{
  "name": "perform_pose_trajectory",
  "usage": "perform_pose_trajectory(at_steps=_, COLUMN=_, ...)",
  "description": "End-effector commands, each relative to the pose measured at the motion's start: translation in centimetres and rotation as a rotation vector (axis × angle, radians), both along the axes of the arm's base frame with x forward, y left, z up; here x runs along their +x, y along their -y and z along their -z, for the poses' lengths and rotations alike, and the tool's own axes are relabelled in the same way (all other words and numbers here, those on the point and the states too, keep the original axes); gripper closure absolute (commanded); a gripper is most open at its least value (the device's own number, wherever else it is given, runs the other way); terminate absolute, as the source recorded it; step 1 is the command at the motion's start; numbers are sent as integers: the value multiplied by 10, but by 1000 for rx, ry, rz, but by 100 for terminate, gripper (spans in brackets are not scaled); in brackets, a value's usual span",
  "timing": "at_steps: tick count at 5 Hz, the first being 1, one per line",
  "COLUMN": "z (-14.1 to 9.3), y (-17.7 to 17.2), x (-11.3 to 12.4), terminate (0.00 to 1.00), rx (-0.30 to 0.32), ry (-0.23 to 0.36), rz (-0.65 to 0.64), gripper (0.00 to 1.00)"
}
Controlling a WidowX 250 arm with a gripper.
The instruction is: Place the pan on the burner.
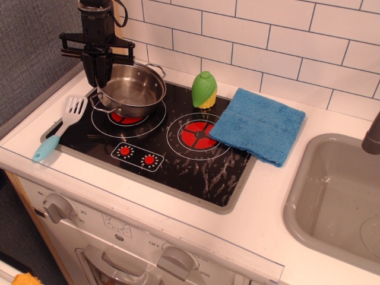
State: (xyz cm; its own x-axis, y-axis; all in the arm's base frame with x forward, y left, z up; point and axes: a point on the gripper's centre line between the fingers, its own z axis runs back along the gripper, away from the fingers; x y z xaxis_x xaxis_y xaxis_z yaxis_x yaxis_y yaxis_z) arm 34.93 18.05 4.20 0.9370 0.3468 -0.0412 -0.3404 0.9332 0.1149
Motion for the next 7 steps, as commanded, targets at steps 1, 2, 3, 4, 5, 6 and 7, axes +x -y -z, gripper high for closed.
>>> perform_pose_trajectory(at_steps=1, z=-1, y=8, x=6, terminate=0, rx=12, ry=79, rz=-2, gripper=0)
perform_pose_trajectory(at_steps=2, z=-16, y=13, x=15, terminate=0, rx=23, ry=114, rz=53, gripper=0)
perform_pose_trajectory(at_steps=3, z=-39, y=19, x=24, terminate=0, rx=30, ry=166, rz=117, gripper=0)
perform_pose_trajectory(at_steps=4, z=-62, y=31, x=26, terminate=0, rx=28, ry=206, rz=198, gripper=0)
perform_pose_trajectory(at_steps=5, z=-68, y=42, x=25, terminate=0, rx=-4, ry=229, rz=280, gripper=0)
perform_pose_trajectory(at_steps=6, z=-67, y=52, x=25, terminate=0, rx=-10, ry=211, rz=340, gripper=0)
perform_pose_trajectory(at_steps=7, z=-67, y=52, x=25, terminate=0, rx=-10, ry=211, rz=340, gripper=0)
